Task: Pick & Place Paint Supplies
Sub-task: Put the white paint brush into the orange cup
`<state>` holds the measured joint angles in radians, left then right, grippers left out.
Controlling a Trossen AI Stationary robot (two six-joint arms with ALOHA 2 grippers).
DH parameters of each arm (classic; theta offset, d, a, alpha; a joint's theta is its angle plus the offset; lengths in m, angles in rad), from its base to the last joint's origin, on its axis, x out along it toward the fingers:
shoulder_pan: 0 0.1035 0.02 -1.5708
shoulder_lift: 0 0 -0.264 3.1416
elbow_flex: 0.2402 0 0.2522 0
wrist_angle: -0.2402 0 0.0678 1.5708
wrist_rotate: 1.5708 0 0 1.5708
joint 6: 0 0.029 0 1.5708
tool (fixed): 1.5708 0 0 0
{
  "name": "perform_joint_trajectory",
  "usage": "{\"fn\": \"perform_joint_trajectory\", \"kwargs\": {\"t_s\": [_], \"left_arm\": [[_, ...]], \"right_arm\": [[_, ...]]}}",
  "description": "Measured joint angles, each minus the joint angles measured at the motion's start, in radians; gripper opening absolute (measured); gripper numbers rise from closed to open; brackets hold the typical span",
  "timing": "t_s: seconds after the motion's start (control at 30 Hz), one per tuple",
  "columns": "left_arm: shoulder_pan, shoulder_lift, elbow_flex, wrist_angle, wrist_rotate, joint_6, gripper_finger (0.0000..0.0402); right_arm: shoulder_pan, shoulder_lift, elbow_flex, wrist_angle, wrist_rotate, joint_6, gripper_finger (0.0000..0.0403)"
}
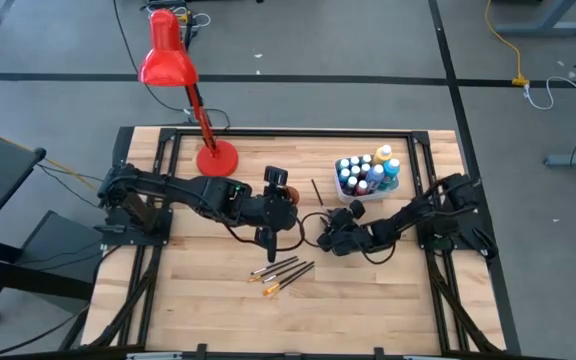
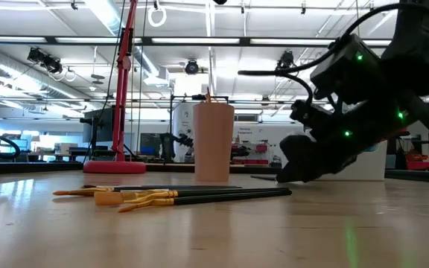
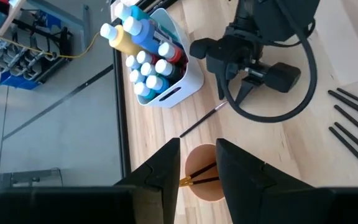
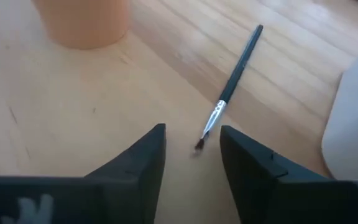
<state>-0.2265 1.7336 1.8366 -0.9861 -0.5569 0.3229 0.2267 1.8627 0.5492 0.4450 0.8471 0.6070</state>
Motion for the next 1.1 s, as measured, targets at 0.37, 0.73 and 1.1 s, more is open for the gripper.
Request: {"fn": "perform_joint_trajectory", "kwargs": {"t_s": [0.37, 0.73, 1.1], "left_arm": [[0.005, 0.0, 0.0, -0.01, 0.002, -0.005, 0.0112], [-0.009, 0.0, 0.0, -0.044, 0.001, -0.06, 0.0112], [-0.063, 0.0, 0.0, -0.058, -0.012, -0.078, 0.0112]], "right_arm": [[-0.019, 0.053, 0.005, 0.044, -0.004, 0.066, 0.0039], [0.012, -0.053, -0.005, -0.078, -0.031, 0.065, 0.0004], [0.096, -0.49, 0.003, -0.45, -0.039, -0.024, 0.0001]]}}
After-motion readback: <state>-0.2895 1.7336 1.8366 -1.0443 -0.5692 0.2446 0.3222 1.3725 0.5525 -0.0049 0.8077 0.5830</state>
